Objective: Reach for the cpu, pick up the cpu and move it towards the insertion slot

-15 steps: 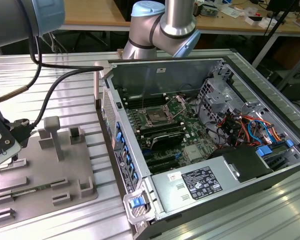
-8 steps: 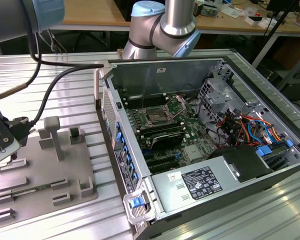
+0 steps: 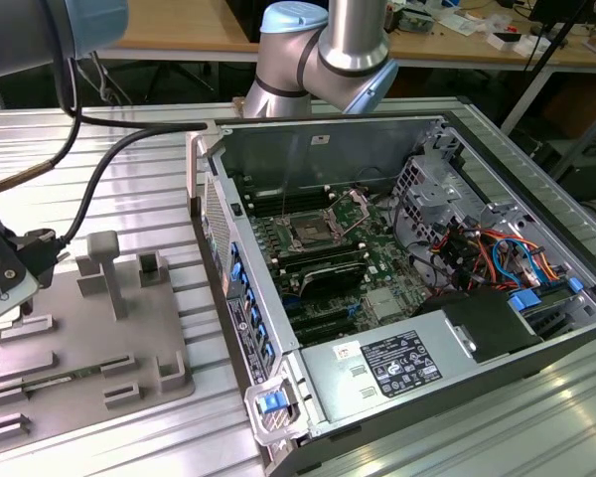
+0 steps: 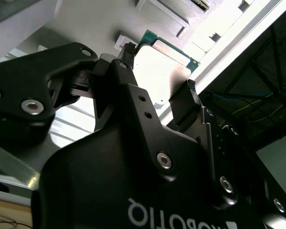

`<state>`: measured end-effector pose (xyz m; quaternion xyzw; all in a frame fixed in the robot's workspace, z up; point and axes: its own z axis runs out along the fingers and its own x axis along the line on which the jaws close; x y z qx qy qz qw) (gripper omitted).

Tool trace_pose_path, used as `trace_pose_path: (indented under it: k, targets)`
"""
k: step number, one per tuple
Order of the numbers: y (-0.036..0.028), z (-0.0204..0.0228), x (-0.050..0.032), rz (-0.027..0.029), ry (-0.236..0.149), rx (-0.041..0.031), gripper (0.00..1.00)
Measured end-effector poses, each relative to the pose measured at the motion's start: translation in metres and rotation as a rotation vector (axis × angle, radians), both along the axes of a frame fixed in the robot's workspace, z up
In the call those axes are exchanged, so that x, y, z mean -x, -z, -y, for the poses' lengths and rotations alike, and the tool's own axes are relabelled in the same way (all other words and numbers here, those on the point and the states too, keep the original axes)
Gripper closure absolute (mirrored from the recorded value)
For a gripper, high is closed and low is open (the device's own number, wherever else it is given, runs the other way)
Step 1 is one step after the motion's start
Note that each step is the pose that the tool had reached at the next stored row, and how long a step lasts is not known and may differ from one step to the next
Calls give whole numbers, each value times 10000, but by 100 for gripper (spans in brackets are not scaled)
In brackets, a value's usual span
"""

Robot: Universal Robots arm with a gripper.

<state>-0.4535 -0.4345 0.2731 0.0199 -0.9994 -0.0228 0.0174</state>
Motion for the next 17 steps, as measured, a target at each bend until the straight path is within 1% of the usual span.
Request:
trace_pose_path:
  k: [3,7,8,9,10,17]
  targets:
    - [-15,0,0,-4,1,2,45]
    - [-59,0,-1,-9,2,1,45]
    - [-97,0,-1,-14,3,1,45]
    - [-135,0,-2,-37,3,0,45]
    - [-155,0,-2,-50,2,0,45]
    - [-192,0,-1,-62,3,1,45]
